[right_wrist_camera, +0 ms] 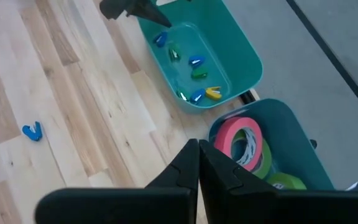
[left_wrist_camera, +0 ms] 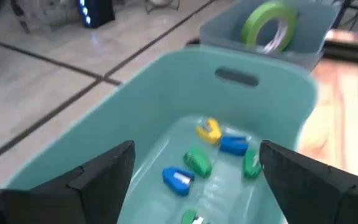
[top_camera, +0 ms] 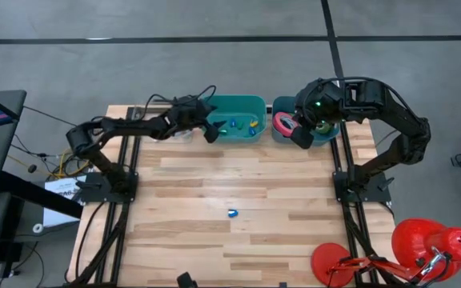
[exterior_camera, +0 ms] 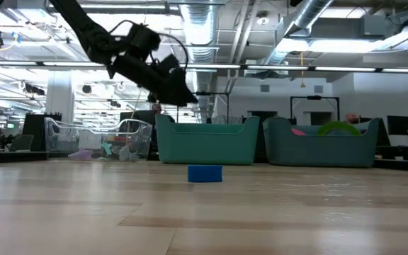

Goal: Pick and place Stapler, Stapler remover, tape
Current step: Put the blue stapler into the green bin

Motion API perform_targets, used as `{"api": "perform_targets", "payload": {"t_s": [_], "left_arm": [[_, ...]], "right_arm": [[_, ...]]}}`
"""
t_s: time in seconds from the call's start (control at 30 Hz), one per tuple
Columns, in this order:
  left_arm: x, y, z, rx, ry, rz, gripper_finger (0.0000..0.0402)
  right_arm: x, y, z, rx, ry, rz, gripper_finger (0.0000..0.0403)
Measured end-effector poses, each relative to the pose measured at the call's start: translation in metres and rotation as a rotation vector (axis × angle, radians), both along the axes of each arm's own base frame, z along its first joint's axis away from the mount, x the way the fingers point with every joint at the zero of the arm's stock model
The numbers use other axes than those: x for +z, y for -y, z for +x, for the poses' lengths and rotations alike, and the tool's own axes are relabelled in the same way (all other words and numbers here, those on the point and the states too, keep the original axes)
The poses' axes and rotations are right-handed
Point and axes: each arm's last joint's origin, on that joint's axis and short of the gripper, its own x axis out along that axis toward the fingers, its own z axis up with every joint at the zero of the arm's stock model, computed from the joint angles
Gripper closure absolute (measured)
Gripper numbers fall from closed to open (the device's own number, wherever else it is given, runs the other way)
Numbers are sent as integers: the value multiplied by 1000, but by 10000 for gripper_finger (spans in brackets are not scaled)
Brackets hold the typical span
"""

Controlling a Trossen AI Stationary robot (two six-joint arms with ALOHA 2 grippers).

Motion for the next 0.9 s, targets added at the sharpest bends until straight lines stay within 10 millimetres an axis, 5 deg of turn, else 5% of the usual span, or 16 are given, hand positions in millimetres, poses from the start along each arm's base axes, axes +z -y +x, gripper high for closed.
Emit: {"api": "perform_targets", "payload": {"t_s": [0.57,0.9], "left_arm": [[45,65,5,-182,54,30,81],[45,71,8,-177,50,38,89]], "right_arm": [[0,0,0,-1,3,5,403],[3,-7,7,26,71,3,403]]}}
